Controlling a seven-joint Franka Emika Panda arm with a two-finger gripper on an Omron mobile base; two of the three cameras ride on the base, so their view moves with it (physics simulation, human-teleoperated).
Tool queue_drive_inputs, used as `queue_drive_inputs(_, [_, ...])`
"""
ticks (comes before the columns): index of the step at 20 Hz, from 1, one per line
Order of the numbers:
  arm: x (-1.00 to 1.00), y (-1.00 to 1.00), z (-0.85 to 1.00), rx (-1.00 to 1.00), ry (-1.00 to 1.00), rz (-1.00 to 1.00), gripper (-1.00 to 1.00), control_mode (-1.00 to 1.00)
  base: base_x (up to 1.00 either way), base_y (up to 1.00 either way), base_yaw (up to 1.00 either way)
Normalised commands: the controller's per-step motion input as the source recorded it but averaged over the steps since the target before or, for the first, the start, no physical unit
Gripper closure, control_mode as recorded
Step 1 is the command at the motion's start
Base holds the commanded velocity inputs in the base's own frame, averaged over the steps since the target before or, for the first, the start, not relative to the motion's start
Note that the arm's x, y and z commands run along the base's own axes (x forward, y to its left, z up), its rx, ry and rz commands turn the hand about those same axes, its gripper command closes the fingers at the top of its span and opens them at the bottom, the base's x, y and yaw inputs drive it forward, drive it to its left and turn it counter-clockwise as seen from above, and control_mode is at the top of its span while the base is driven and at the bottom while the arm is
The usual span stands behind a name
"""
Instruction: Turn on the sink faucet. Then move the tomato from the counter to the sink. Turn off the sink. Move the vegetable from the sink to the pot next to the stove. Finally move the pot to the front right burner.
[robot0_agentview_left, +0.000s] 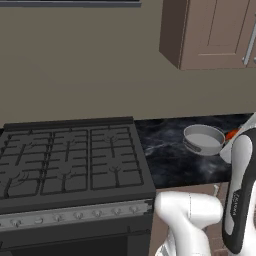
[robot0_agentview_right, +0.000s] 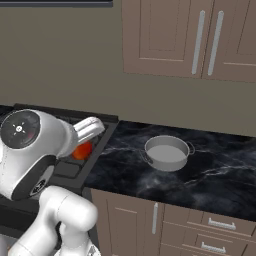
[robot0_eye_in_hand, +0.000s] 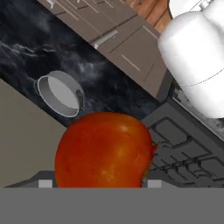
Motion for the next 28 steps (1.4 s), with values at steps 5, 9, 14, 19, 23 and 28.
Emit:
queue_drive_inputs(5, [0.64,-0.49,-0.49,0.31,0.03,-0.2,1.0,-1.0,0.0,0.0,0.0])
queue_drive_inputs(9, [0.62,-0.45,-0.41,0.29,0.05,-0.22,1.0,-1.0,0.0,0.0,0.0])
queue_drive_inputs(14, [0.64,-0.42,-0.28,0.17,0.06,-0.19,1.0,-1.0,0.0,0.0,0.0])
queue_drive_inputs(19, [0.56,-0.29,-0.26,0.07,0.11,-0.1,1.0,-1.0,0.0,0.0,0.0])
queue_drive_inputs(23, [0.58,-0.11,-0.22,0.0,0.08,-0.01,1.0,-1.0,0.0,0.0,0.0])
queue_drive_inputs(28, [0.66,-0.17,-0.31,0.05,0.11,0.0,1.0,-1.0,0.0,0.0,0.0])
